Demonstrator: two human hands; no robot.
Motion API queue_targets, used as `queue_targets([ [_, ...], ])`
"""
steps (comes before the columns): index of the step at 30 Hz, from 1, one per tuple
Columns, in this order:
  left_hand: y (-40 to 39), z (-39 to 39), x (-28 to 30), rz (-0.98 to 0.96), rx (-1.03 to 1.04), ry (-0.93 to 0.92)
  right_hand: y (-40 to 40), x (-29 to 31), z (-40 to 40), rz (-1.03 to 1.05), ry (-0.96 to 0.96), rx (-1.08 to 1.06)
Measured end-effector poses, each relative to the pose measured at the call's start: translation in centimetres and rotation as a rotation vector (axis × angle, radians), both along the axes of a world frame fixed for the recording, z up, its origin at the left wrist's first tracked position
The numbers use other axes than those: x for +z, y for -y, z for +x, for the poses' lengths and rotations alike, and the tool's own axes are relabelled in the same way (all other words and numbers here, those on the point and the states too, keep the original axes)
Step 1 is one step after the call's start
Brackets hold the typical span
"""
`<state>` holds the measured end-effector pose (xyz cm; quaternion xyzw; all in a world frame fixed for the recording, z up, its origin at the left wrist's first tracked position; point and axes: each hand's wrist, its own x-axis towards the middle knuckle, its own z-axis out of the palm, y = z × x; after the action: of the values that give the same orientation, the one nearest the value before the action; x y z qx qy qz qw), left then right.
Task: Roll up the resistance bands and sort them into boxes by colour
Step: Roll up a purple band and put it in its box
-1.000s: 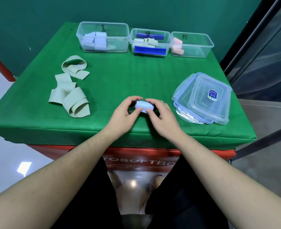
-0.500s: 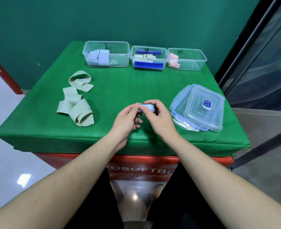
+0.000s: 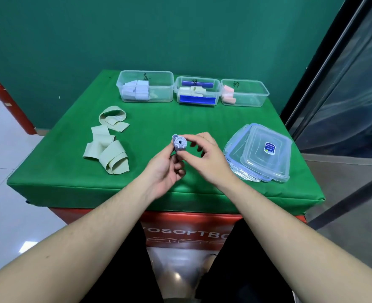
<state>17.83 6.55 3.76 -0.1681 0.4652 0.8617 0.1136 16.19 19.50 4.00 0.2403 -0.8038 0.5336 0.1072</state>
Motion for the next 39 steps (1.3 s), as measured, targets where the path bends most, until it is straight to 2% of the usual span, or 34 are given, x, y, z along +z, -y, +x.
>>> queue_targets([
  [2,-0.2,0.1,0.2,0.009,-0.015,-0.002,0.4,0.2,-0.1,0.004,0.004,0.006],
  [5,-0.1,-0.1,0.4,0.011,-0.037,-0.003,1.3,0.8,0.0,-0.129,0.153,0.091],
  [7,0.2,-0.4,0.5,-0.037,-0.062,-0.014,1.7,1.0,-0.3,-0.152,0.168,0.082],
  [11,1.9,-1.5,0.6,-0.199,-0.076,-0.041,2.3,1.4,-1.6,-0.122,0.208,0.1],
  [15,4.8,-3.4,1.9,-0.167,0.056,-0.144,2.8,1.8,-3.9,-0.016,0.213,0.108],
  [19,7.5,-5.5,3.1,-0.203,0.014,-0.293,3.9,2.4,-6.8,0.041,0.219,0.11],
  [25,11.4,-10.5,3.4,-0.301,-0.007,-0.277,7.1,2.8,-12.6,0.066,0.249,0.145],
  [28,13.0,-13.3,3.3,-0.409,0.021,-0.278,8.6,3.2,-15.9,0.179,0.208,0.146],
  [31,14.1,-16.5,2.8,-0.557,0.064,-0.285,10.3,3.6,-19.7,0.403,0.086,0.105],
  [37,16.4,-23.6,1.9,-0.652,0.114,-0.327,13.5,5.0,-27.1,0.779,-0.129,0.104],
  [39,17.4,-25.9,1.9,-0.844,0.095,-0.383,14.2,5.0,-30.0,0.823,-0.129,0.102],
])
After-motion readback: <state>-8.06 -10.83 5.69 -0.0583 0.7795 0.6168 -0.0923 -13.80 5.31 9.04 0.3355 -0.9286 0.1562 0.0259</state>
